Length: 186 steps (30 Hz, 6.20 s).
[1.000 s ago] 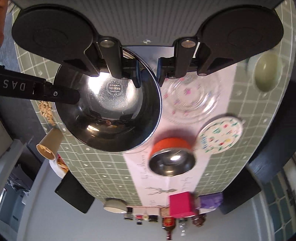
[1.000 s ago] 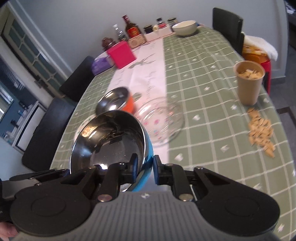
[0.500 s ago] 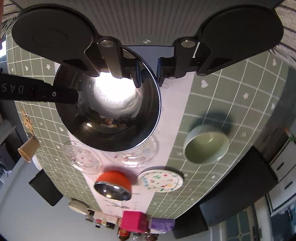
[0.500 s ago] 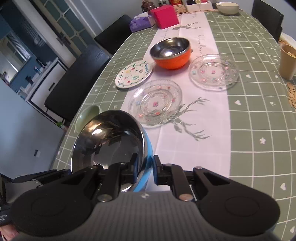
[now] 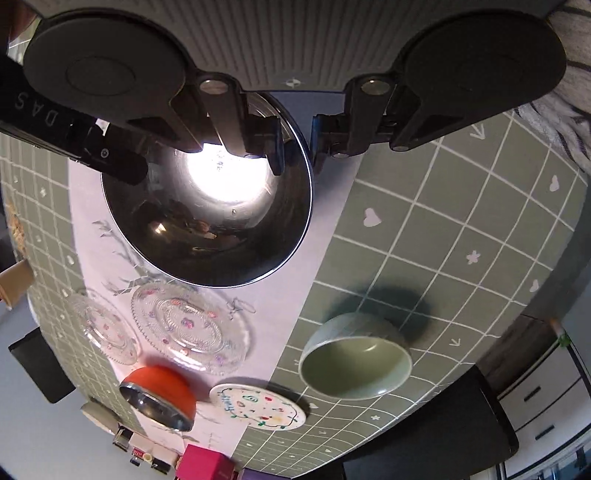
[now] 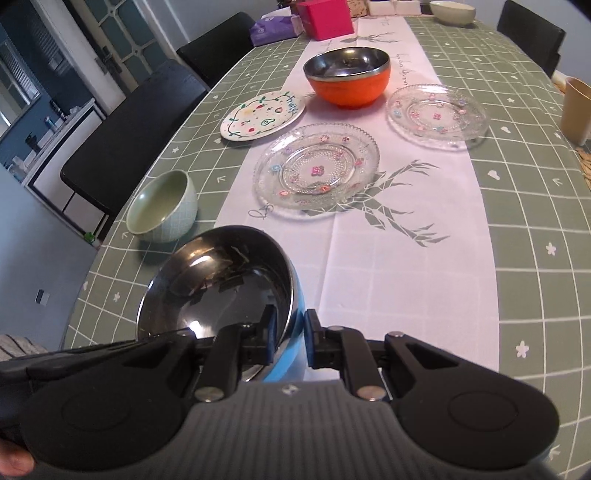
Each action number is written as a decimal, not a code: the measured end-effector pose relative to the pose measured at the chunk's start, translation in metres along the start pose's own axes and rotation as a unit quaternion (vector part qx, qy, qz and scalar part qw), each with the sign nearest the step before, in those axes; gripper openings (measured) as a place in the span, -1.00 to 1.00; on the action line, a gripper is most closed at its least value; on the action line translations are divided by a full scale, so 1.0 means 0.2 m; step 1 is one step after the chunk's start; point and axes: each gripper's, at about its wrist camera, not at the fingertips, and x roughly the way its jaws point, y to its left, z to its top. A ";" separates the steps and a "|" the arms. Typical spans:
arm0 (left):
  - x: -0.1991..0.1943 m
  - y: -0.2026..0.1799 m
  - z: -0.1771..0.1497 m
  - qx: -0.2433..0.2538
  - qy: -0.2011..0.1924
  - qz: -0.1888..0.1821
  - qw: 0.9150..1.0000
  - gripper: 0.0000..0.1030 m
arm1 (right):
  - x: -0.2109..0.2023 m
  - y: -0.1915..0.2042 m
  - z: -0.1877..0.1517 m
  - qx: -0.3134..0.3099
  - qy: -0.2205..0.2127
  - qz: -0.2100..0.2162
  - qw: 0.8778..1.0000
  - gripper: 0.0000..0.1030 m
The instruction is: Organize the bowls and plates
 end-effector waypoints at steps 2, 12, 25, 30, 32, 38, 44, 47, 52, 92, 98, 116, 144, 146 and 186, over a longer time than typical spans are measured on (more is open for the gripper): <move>-0.01 -0.01 -0.02 0.018 -0.014 0.012 1.000 -0.72 | 0.04 0.05 -0.02 -0.033 0.006 -0.017 0.999 -0.78; -0.03 -0.02 -0.06 0.047 -0.032 0.013 0.998 -0.69 | 0.03 0.06 -0.06 -0.053 -0.011 -0.016 0.998 -0.78; -0.05 0.00 -0.06 0.038 -0.056 0.033 0.997 -0.16 | 0.03 0.05 -0.06 -0.052 -0.008 -0.014 0.998 -0.05; -0.07 0.03 -0.05 0.009 -0.075 0.028 0.997 0.28 | 0.02 0.02 -0.06 -0.038 -0.019 -0.013 0.999 0.11; -0.09 0.04 -0.04 0.002 -0.085 0.033 0.996 0.33 | 0.01 0.01 -0.05 -0.034 -0.022 -0.013 0.999 0.18; -0.15 0.02 -0.05 0.010 -0.109 0.034 0.993 0.42 | -0.03 0.02 -0.05 -0.047 -0.040 -0.022 0.998 0.54; -0.23 0.01 -0.05 0.019 -0.131 0.029 0.991 0.57 | -0.11 0.02 -0.04 -0.071 -0.068 -0.052 0.994 0.92; -0.25 -0.02 -0.04 0.034 -0.133 0.037 0.990 0.57 | -0.14 0.00 -0.03 -0.059 -0.071 -0.042 0.995 0.94; -0.29 -0.08 -0.04 0.066 -0.143 0.042 0.987 0.57 | -0.17 -0.02 -0.02 -0.051 -0.071 -0.042 0.995 0.95; 0.00 -0.67 0.96 0.185 -0.211 -0.001 0.960 0.67 | -0.09 -0.41 1.01 0.016 -0.114 -0.082 0.990 0.70; 0.18 -0.66 1.17 0.155 -0.148 -0.018 0.977 0.61 | 0.14 -0.50 1.24 0.088 -0.109 -0.073 0.987 0.44; 0.68 -0.71 1.37 0.119 -0.064 -0.011 0.991 0.19 | 0.72 -0.52 1.39 0.127 -0.098 -0.101 0.982 0.12; 0.71 -0.67 1.38 0.081 -0.023 -0.012 0.996 -0.73 | 0.79 -0.47 1.33 0.164 -0.084 -0.067 0.981 -0.79; 0.67 -0.66 1.37 0.079 -0.019 -0.006 0.997 -0.73 | 0.75 -0.45 1.32 0.164 -0.086 -0.063 0.981 -0.79; -0.32 -0.29 0.32 0.138 -0.104 0.019 0.985 -0.59 | -0.17 -0.11 0.53 0.085 -0.014 0.064 0.994 -0.73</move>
